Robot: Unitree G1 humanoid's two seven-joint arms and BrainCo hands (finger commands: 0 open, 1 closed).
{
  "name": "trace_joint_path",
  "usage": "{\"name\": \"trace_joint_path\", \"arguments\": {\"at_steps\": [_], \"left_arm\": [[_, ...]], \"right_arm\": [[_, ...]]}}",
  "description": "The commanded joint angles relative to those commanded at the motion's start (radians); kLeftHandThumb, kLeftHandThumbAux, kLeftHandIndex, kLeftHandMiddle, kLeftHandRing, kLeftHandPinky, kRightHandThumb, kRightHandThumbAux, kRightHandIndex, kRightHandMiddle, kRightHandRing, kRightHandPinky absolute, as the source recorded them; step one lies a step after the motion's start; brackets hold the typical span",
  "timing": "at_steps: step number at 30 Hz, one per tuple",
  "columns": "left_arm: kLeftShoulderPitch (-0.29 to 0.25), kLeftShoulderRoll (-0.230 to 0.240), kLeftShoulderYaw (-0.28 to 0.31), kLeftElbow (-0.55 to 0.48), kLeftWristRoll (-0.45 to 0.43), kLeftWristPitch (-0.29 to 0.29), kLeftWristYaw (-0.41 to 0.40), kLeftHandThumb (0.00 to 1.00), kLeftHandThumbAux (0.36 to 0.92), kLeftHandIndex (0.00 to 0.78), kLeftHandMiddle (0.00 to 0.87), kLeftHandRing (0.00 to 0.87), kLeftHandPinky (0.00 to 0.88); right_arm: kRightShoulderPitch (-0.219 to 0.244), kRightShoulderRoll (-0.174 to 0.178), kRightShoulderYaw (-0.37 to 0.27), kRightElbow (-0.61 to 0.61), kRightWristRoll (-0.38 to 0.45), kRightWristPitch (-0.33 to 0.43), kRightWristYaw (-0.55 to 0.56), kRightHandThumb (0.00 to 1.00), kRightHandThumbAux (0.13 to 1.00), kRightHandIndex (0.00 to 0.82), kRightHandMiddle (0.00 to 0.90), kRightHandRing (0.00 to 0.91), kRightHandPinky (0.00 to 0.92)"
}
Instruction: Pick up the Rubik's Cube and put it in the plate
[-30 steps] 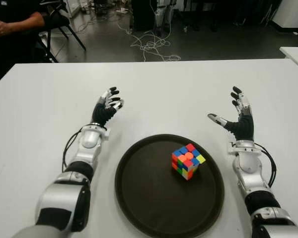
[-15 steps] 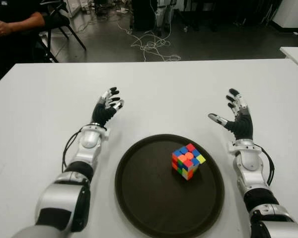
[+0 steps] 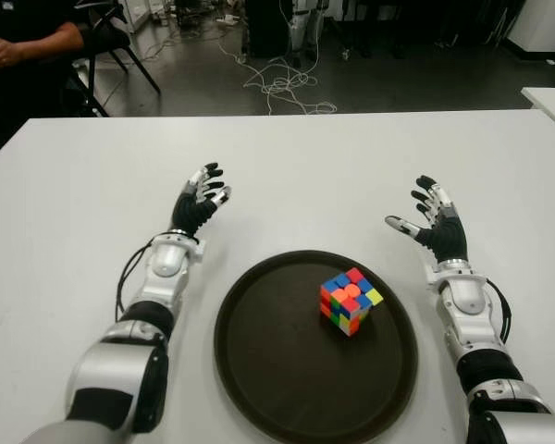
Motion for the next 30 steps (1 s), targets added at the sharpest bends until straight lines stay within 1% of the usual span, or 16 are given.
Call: {"name": "trace_joint_path", "arguments": {"at_steps": [5,11,19,27,28,30], "left_arm": [[0.0,0.001,-0.002,0.001,0.001,0.0,-0.002,0.154,0.663,0.136,0.169,0.169,0.161],[0.001,0.002,-0.004,0.002,0.005,-0.003,0.0,0.142,0.675,0.138,0.168,0.17,0.169],[-0.001,0.001,-0.001,0.002,0.001,0.004,-0.009,0.15,0.659,0.142,0.169,0.175,0.183],[-0.003,-0.002,0.005,0.003,-0.008,0.013,-0.027,0.166,0.669,0.134,0.171,0.18,0.188],[-0.003,-0.002,0.005,0.003,-0.009,0.013,-0.029,0.166,0.668,0.134,0.171,0.18,0.186],[-0.003,-0.003,0.005,0.003,-0.009,0.014,-0.031,0.163,0.665,0.132,0.172,0.18,0.176]], "right_arm": [[0.007,-0.002,0.002,-0.026,0.004,0.03,0.01,0.021,0.812,0.057,0.129,0.123,0.102],[0.014,0.0,0.001,-0.055,0.006,0.069,0.014,0.032,0.814,0.059,0.133,0.129,0.121],[0.021,0.0,-0.001,-0.095,0.001,0.144,0.003,0.058,0.803,0.066,0.145,0.148,0.147],[0.01,-0.001,-0.007,-0.088,-0.001,0.186,-0.013,0.124,0.787,0.075,0.16,0.165,0.152],[0.003,0.0,-0.009,-0.079,0.001,0.194,-0.017,0.133,0.785,0.076,0.161,0.167,0.157],[-0.011,0.0,-0.015,-0.054,0.003,0.203,-0.023,0.185,0.78,0.081,0.169,0.182,0.191]]}}
